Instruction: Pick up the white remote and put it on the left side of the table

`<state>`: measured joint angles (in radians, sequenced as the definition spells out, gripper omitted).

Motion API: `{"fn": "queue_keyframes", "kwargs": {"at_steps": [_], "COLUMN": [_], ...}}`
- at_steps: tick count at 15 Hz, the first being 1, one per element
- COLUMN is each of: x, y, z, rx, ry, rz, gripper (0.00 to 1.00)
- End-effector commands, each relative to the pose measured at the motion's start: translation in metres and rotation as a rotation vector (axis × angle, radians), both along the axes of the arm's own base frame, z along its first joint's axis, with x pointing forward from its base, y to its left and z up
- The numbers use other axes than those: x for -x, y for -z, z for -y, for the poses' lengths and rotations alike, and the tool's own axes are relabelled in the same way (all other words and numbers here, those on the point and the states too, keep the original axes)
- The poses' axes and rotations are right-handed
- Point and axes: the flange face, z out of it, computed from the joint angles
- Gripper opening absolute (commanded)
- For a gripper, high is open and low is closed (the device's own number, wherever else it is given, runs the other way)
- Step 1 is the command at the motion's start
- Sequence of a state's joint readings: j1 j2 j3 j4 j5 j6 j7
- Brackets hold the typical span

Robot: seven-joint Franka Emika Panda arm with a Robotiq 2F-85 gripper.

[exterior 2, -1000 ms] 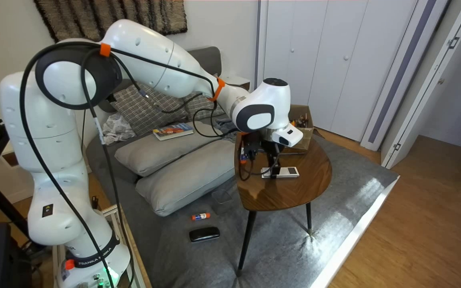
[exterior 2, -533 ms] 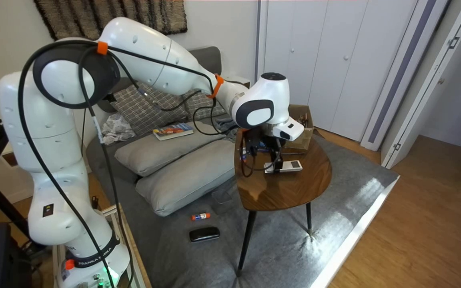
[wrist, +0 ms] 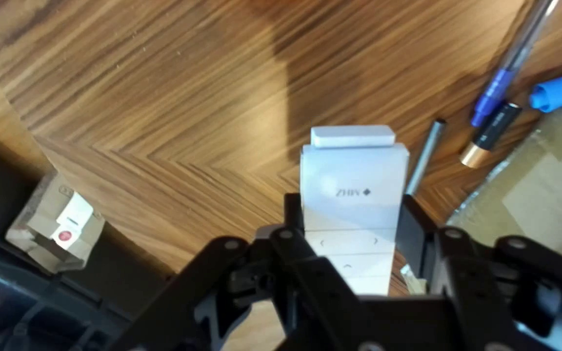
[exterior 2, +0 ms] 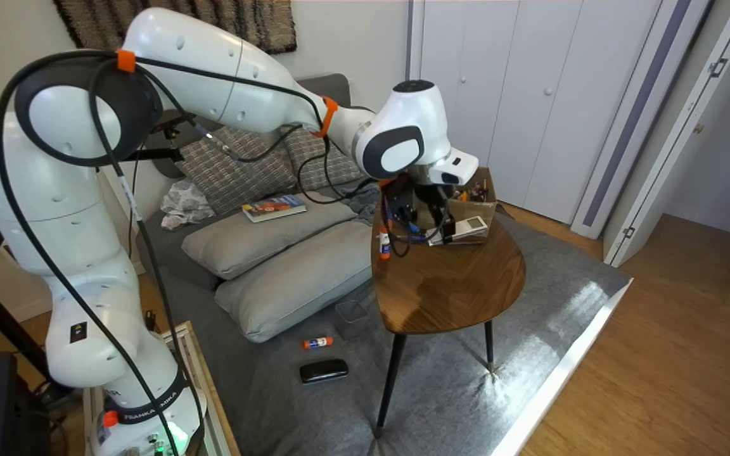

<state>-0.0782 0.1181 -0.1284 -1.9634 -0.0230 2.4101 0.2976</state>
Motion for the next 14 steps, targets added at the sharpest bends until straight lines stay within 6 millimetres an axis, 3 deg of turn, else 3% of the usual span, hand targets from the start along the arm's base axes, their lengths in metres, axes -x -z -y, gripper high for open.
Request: {"fn": "queue_keyframes", "kwargs": {"at_steps": [1,6,7,10,14], "x": [0.021,0.037,0.026,0.034,0.033], "y": [-0.064,-0.127,-0.111,-0.128,-0.125], "z": [-0.037,-0.094,-0.082,-0.096,-0.095], "rx": [0.055,0.011,0.043,0.029,0.031], "ry": [-0.171,-0.446,-0.359,-0.425,-0.431], "rz": [0.086,0.156,0.134,0.156,0.151], "gripper": [0.24,0.24,0.49,0.49,0.49]}}
